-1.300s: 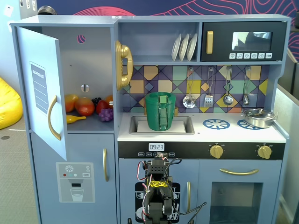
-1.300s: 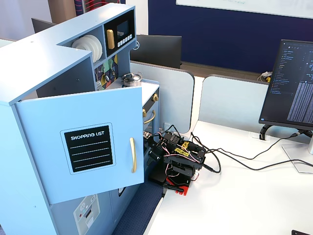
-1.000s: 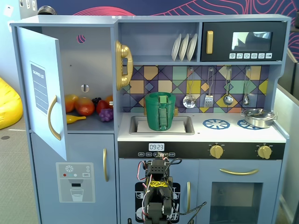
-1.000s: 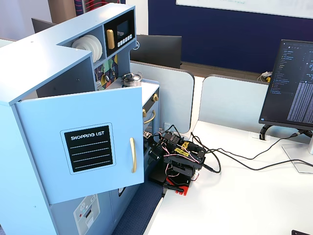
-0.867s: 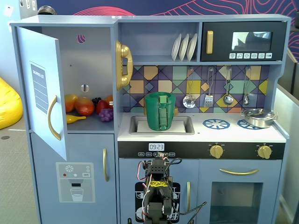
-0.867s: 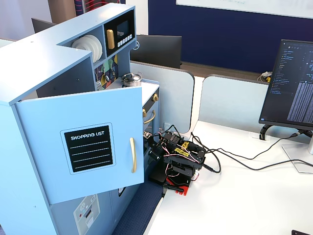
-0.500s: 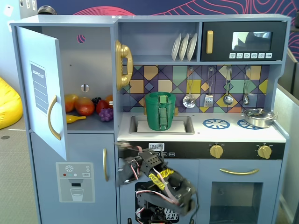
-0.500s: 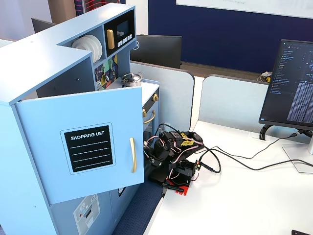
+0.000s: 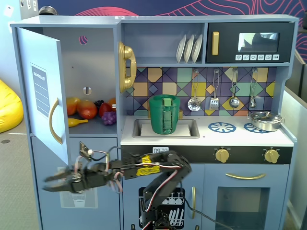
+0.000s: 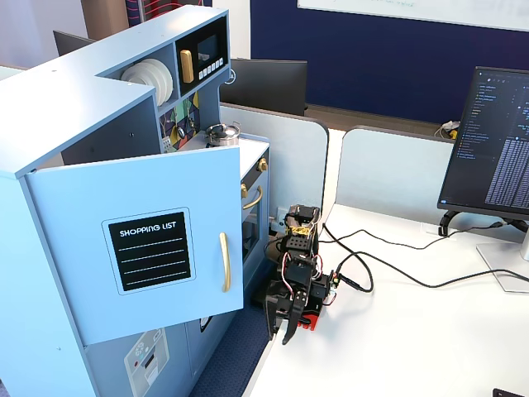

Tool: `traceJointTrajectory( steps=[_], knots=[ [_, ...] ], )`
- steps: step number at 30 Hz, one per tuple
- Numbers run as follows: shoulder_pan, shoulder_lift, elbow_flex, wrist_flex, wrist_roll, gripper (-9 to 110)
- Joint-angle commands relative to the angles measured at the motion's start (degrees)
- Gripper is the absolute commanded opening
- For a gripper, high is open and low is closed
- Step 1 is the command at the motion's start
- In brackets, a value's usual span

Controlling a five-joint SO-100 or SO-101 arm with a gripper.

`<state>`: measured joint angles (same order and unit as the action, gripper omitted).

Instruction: Close the left cabinet door

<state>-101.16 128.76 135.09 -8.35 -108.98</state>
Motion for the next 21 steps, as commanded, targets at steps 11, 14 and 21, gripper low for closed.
traceJointTrajectory(
  steps=[11, 14, 21],
  knots=[
    [7.47, -24.08, -29.0, -5.27, -8.88, 0],
    [9.49, -22.94, -28.39, -4.75, -9.05, 0],
    [11.78, -19.25, -23.64, -5.19, -10.55, 0]
  ],
)
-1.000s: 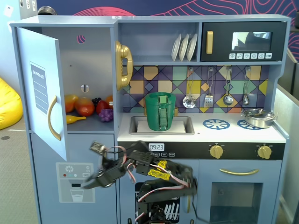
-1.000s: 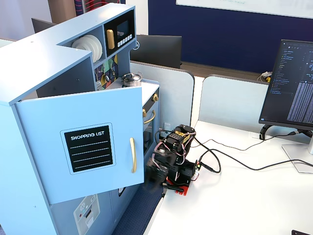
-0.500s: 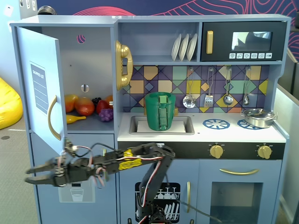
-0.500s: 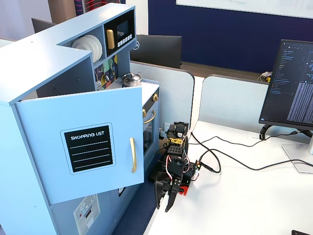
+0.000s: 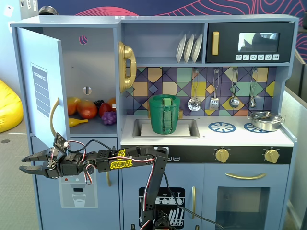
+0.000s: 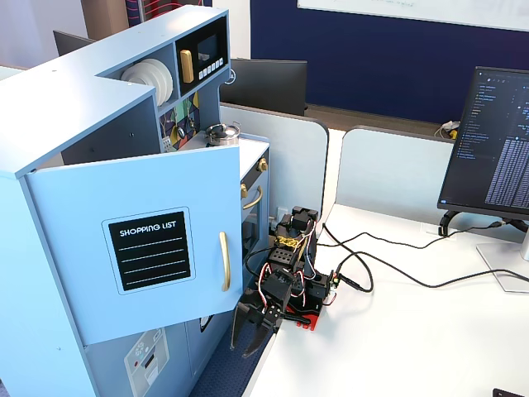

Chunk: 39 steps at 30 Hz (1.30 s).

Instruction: Close the left cabinet door

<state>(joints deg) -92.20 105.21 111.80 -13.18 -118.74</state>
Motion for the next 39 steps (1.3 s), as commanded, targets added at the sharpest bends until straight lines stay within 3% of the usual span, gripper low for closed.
traceJointTrajectory(
  steps=[1, 29, 34, 39],
  knots=[
    [3.6, 4.75, 0.09, -0.7, -0.79, 0],
    [47.29, 9.84, 5.45, -6.86, 3.25, 0],
    [50.19, 9.58, 4.39, -6.59, 4.39, 0],
    [46.67, 16.44, 10.55, -1.41, 6.33, 0]
  ],
)
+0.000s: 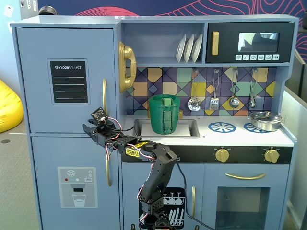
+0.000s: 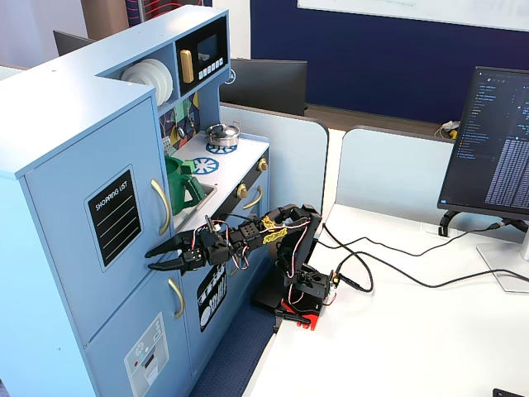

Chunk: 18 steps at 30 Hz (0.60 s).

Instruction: Close the left cabinet door

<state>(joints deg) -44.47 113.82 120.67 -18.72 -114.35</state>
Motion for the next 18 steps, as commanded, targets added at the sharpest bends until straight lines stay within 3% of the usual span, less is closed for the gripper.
traceJointTrajectory(
  steps=[1, 7, 12, 18],
  knots=[
    [-1.85, 11.07, 4.04, 7.73, 2.64, 0],
    [1.93, 33.13, 20.92, 32.34, 8.96, 0],
    [20.48, 43.68, 31.11, 58.45, 12.92, 0],
    [42.63, 52.47, 45.26, 79.1, 12.3, 0]
  ],
)
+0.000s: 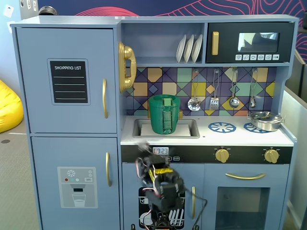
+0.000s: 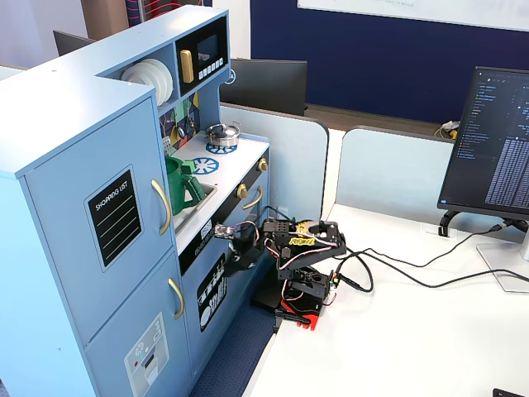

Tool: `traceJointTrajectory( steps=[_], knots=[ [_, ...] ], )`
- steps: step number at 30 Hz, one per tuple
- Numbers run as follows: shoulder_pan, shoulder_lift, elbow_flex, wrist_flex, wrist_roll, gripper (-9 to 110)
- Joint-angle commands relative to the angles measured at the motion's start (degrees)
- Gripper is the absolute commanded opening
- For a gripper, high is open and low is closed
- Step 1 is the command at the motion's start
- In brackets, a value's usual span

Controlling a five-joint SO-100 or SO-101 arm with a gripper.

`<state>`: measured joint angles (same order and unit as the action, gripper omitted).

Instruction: Close the left cabinet door

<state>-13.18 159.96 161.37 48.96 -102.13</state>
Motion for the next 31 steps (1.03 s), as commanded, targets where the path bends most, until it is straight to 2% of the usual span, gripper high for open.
traceJointTrajectory(
  steps=[1, 5, 9, 14, 16, 31],
  knots=[
    [13.45, 8.53, 6.06, 15.38, 0.26, 0],
    [17.75, 16.52, 8.96, 29.88, 4.04, 0],
    [19.6, 20.74, 10.28, 37.09, 8.26, 0],
    [19.42, 22.06, 10.28, 38.41, 11.25, 0],
    [19.86, 22.06, 10.28, 38.85, 15.73, 1],
    [20.3, 22.06, 10.28, 38.76, 15.73, 2]
  ],
)
